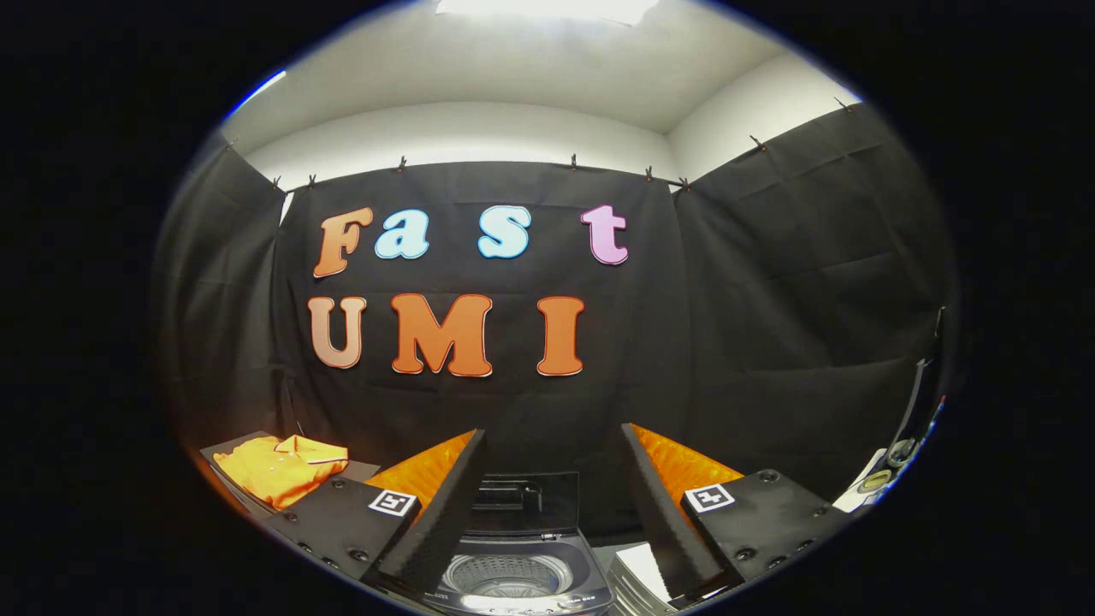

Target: Put the clothes into the washing machine and then close the washing machine lid.

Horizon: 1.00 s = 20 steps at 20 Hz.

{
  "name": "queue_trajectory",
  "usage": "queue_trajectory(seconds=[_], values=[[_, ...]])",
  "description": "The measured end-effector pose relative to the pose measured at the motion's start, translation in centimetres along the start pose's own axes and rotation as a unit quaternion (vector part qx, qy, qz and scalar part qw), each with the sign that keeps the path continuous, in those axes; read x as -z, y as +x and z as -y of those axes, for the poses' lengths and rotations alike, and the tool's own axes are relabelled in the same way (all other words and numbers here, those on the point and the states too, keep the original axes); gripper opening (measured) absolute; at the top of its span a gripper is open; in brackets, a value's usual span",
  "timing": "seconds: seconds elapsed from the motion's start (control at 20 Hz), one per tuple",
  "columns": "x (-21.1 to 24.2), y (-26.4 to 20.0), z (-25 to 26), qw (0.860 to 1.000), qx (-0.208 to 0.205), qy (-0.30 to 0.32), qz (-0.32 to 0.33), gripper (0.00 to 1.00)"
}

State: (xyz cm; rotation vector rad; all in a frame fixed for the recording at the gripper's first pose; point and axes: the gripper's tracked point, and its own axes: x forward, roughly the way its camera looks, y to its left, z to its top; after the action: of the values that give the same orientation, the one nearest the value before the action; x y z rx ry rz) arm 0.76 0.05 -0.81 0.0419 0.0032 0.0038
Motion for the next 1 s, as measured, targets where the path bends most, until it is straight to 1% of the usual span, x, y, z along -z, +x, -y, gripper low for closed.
queue_trajectory(seconds=[0.5, 1.0], values=[[0.2, 0.4, 0.7, 1.0, 0.011, 0.006, -0.003, 0.98], [-0.4, 0.5, -0.8, 1.0, 0.002, -0.004, 0.0, 0.98]])
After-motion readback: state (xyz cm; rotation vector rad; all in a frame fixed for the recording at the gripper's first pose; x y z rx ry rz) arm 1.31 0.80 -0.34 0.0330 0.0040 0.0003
